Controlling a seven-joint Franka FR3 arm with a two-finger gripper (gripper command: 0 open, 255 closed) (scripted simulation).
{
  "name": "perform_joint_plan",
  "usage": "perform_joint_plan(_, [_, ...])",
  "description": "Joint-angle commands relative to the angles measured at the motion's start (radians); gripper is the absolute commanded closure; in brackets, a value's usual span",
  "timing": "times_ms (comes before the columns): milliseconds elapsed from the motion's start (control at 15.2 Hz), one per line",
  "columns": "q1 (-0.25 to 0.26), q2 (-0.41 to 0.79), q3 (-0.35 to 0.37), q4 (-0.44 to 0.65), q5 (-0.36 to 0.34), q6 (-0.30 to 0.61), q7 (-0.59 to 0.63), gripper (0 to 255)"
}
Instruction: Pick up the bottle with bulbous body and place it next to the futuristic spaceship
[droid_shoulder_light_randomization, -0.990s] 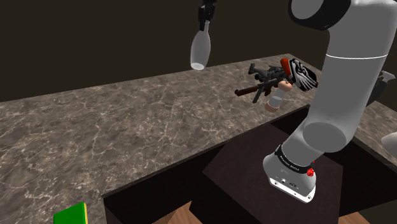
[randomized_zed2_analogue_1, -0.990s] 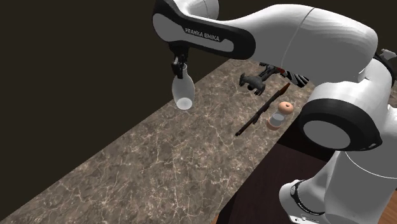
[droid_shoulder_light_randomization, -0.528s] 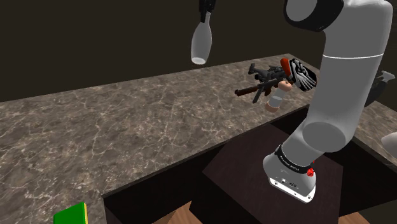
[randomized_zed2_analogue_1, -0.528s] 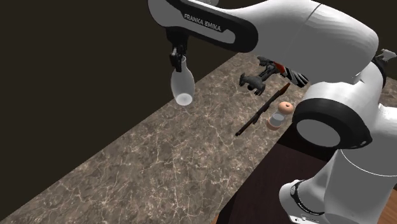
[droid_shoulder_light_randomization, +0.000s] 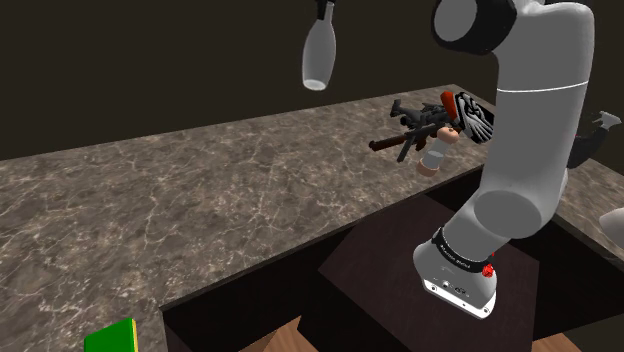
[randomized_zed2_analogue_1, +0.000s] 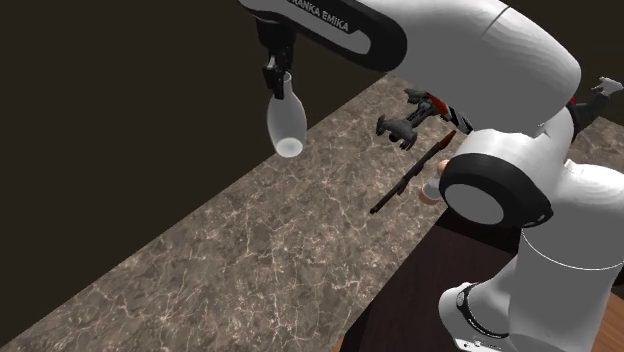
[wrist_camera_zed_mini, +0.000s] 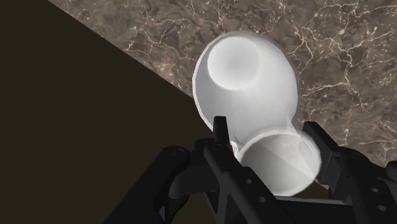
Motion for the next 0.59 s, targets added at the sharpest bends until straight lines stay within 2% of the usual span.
perform_joint_plan(0, [-0.010, 0.029, 0.001, 0.079, 0.006, -0.050, 0.000, 255])
perform_joint_plan(66, [-0.010, 0.030, 0.001, 0.080, 0.006, -0.051, 0.000, 255])
perform_joint_plan(264, [-0.013, -0.118, -0.016, -0.132, -0.016, 0.013, -0.043, 255])
perform_joint_plan(528, [-0.033, -0.257, -0.038, -0.307, -0.040, 0.050, -0.099, 255])
